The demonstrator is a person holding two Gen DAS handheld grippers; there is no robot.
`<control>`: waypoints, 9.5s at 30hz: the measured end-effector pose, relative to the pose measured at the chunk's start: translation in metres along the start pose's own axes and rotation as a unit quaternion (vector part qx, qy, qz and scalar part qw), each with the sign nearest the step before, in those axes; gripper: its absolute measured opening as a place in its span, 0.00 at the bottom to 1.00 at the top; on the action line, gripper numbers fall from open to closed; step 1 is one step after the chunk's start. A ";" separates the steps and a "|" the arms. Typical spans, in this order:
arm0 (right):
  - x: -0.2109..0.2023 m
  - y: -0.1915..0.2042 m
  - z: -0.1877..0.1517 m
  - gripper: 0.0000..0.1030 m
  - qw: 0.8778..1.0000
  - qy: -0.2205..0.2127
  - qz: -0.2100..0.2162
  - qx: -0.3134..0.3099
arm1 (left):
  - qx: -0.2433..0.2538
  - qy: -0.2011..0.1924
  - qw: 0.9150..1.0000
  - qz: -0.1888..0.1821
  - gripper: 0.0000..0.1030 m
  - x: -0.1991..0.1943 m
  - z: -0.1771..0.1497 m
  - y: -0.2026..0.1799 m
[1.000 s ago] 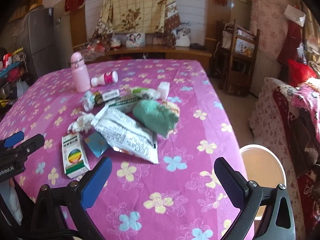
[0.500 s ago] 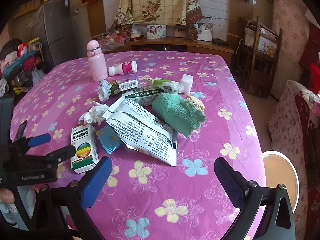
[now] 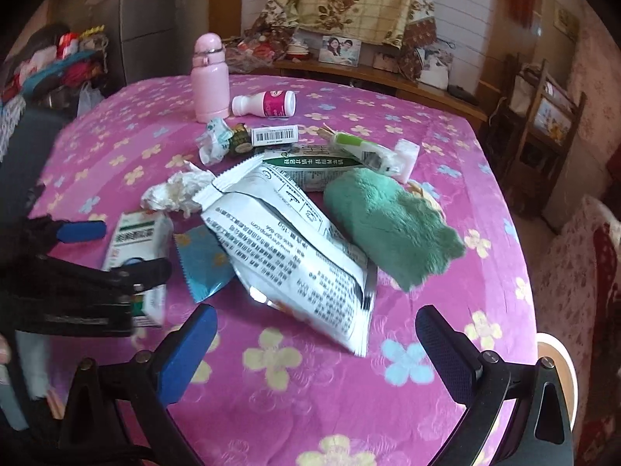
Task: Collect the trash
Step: 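Grasp the white-green medicine box with left tool while right tool grasps white printed packet, then carry both held items over the white bin and open both tools, then move both open tools back over the table, then grasp the crumpled white tissue with left tool while right tool grasps beige tissue, then carry both tissues over the white bin and open both tools, then move both open tools back over the table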
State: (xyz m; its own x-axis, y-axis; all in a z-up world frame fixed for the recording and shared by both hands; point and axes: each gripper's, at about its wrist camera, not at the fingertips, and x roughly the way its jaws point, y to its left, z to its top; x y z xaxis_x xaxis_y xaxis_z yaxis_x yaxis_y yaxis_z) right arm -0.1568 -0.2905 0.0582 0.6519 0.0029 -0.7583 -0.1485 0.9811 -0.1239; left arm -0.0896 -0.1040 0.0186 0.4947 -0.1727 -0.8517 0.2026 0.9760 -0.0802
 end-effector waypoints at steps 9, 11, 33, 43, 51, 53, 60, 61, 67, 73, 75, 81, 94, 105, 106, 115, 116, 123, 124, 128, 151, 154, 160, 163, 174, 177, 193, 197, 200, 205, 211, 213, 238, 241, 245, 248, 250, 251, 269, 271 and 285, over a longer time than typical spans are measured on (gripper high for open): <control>0.024 -0.007 0.015 0.55 1.000 -0.001 0.002 -0.020 | -0.001 0.017 0.998 -0.061 0.66 -0.011 -0.007 0.014; 0.020 -0.007 0.017 0.47 1.000 -0.007 0.006 -0.015 | 0.003 0.018 0.998 -0.060 0.66 -0.014 -0.010 0.013; -0.078 -0.066 -0.022 0.10 0.984 -0.039 0.103 0.141 | 0.070 -0.033 0.988 -0.130 0.61 -0.091 -0.022 -0.045; -0.101 -0.132 -0.052 0.10 0.983 -0.036 0.015 0.178 | 0.137 -0.035 0.975 -0.174 0.61 -0.091 -0.008 -0.136; -0.127 -0.214 -0.099 0.10 0.969 -0.027 -0.063 0.239 | 0.196 -0.026 0.955 -0.220 0.61 -0.080 0.001 -0.234; -0.131 -0.232 -0.113 0.10 0.964 -0.021 -0.081 0.254 | 0.209 -0.023 0.950 -0.231 0.61 -0.076 0.001 -0.256; -0.123 -0.287 -0.161 0.10 0.942 0.025 -0.141 0.303 | 0.239 -0.005 0.937 -0.255 0.61 -0.053 -0.001 -0.326; -0.120 -0.290 -0.167 0.10 0.940 0.031 -0.147 0.307 | 0.240 -0.003 0.936 -0.257 0.61 -0.050 -0.001 -0.333; -0.103 -0.314 -0.195 0.13 0.920 0.051 -0.172 0.348 | 0.238 0.004 0.933 -0.269 0.62 -0.030 -0.005 -0.357; -0.086 -0.321 -0.210 0.13 0.911 0.066 -0.137 0.384 | 0.228 0.025 0.928 -0.294 0.68 -0.019 -0.007 -0.359; -0.083 -0.320 -0.213 0.13 0.907 0.069 -0.132 0.394 | 0.219 0.030 0.929 -0.295 0.68 -0.017 -0.005 -0.355; -0.083 -0.309 -0.210 0.14 0.913 0.056 -0.121 0.387 | 0.208 0.018 0.938 -0.276 0.68 -0.021 -0.003 -0.341; -0.079 -0.298 -0.197 1.00 0.920 0.054 -0.116 0.370 | 0.200 -0.003 0.943 -0.265 0.68 -0.035 -0.001 -0.314; -0.084 -0.288 -0.184 1.00 0.924 0.065 -0.119 0.358 | 0.205 -0.023 0.947 -0.246 0.68 -0.044 -0.006 -0.300; -0.084 -0.287 -0.184 1.00 0.924 0.063 -0.116 0.360 | 0.205 -0.025 0.948 -0.244 0.68 -0.045 -0.006 -0.298; -0.103 -0.271 -0.159 1.00 0.927 0.022 -0.086 0.364 | 0.200 -0.054 0.954 -0.215 0.68 -0.056 -0.007 -0.266; -0.103 -0.268 -0.156 1.00 0.928 0.019 -0.076 0.364 | 0.199 -0.058 0.955 -0.211 0.68 -0.057 -0.007 -0.262; -0.104 -0.235 -0.123 1.00 0.937 -0.005 -0.008 0.350 | 0.175 -0.075 0.963 -0.193 0.68 -0.067 -0.002 -0.220; -0.104 -0.229 -0.117 1.00 0.939 -0.006 -0.009 0.343 | 0.170 -0.078 0.964 -0.188 0.68 -0.068 0.000 -0.211; -0.107 -0.192 -0.084 1.00 0.962 -0.016 -0.048 0.269 | 0.152 -0.086 0.970 -0.170 0.68 -0.072 0.005 -0.179; -0.029 -0.091 0.013 0.79 0.991 -0.008 0.030 0.131 | 0.059 -0.067 0.995 -0.044 0.68 -0.018 0.054 0.005; -0.007 -0.094 0.026 0.79 0.993 0.002 0.020 0.119 | 0.060 -0.057 0.996 -0.043 0.68 -0.006 0.058 0.006; 0.024 -0.082 0.036 0.58 0.996 0.019 0.023 0.079 | 0.059 -0.037 0.997 -0.034 0.68 0.022 0.069 0.008; 0.041 -0.079 0.034 0.34 0.995 0.032 0.038 0.085 | 0.053 -0.017 0.997 -0.058 0.60 0.034 0.071 0.008; -0.015 -0.081 0.009 0.10 0.986 -0.028 0.101 0.126 | 0.047 -0.037 0.995 -0.082 0.15 0.002 0.069 0.018; -0.031 -0.078 0.008 0.10 0.988 -0.035 0.100 0.115 | 0.047 -0.051 0.994 -0.083 0.15 -0.015 0.069 0.019; 0.031 -0.127 0.026 0.16 0.980 0.012 0.071 0.187 | 0.035 -0.074 0.992 -0.091 0.14 -0.043 0.069 0.032; 0.025 -0.130 0.032 0.50 0.980 -0.010 0.065 0.188 | 0.030 -0.076 0.991 -0.102 0.14 -0.045 0.074 0.031; 0.022 -0.132 0.033 0.95 0.978 -0.017 0.081 0.190 | 0.032 -0.082 0.990 -0.108 0.14 -0.049 0.076 0.026; 0.033 -0.128 0.039 0.95 0.985 0.004 0.040 0.167 | 0.033 -0.085 0.989 -0.118 0.14 -0.054 0.077 0.019; 0.061 -0.128 0.051 0.77 0.985 0.025 0.050 0.162 | 0.050 -0.086 0.988 -0.120 0.14 -0.060 0.073 0.008; 0.073 -0.129 0.051 0.19 0.985 0.045 0.037 0.162 | 0.056 -0.089 0.987 -0.120 0.14 -0.062 0.071 0.004; -0.096 -0.231 -0.076 0.20 0.967 -0.039 -0.003 0.253 | 0.194 -0.072 0.946 -0.248 0.14 -0.103 0.031 -0.207; -0.104 -0.252 -0.098 0.20 0.961 -0.033 -0.024 0.272 | 0.213 -0.060 0.940 -0.261 0.14 -0.095 0.023 -0.245; -0.111 -0.280 -0.127 0.20 0.952 -0.025 -0.049 0.301 | 0.227 -0.042 0.934 -0.273 0.14 -0.081 0.016 -0.286; -0.114 -0.300 -0.146 0.20 0.946 -0.016 -0.061 0.319 | 0.232 -0.029 0.931 -0.280 0.14 -0.069 0.011 -0.314; -0.114 -0.310 -0.157 0.21 0.942 -0.012 -0.067 0.329 | 0.235 -0.024 0.929 -0.284 0.14 -0.064 0.007 -0.327; -0.114 -0.314 -0.161 0.21 0.941 -0.008 -0.071 0.331 | 0.235 -0.021 0.928 -0.287 0.14 -0.061 0.006 -0.333; -0.109 -0.329 -0.185 0.81 0.930 -0.008 -0.073 0.359 | 0.221 -0.008 0.935 -0.276 0.52 -0.034 -0.003 -0.344; -0.109 -0.325 -0.182 0.81 0.931 -0.009 -0.072 0.358 | 0.224 -0.014 0.937 -0.267 0.52 -0.037 -0.003 -0.340; -0.116 -0.291 -0.153 0.81 0.939 -0.015 -0.072 0.336 | 0.212 -0.045 0.950 -0.224 0.55 -0.049 0.004 -0.300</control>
State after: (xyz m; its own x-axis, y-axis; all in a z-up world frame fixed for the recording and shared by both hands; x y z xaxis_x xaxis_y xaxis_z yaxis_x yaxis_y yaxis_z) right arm -0.3033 -0.6062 0.0841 0.6514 -0.1442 -0.7449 0.4399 0.8717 0.2160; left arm -0.1715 -0.3893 0.0862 0.3446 -0.5884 -0.7315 0.7234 0.6630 -0.1925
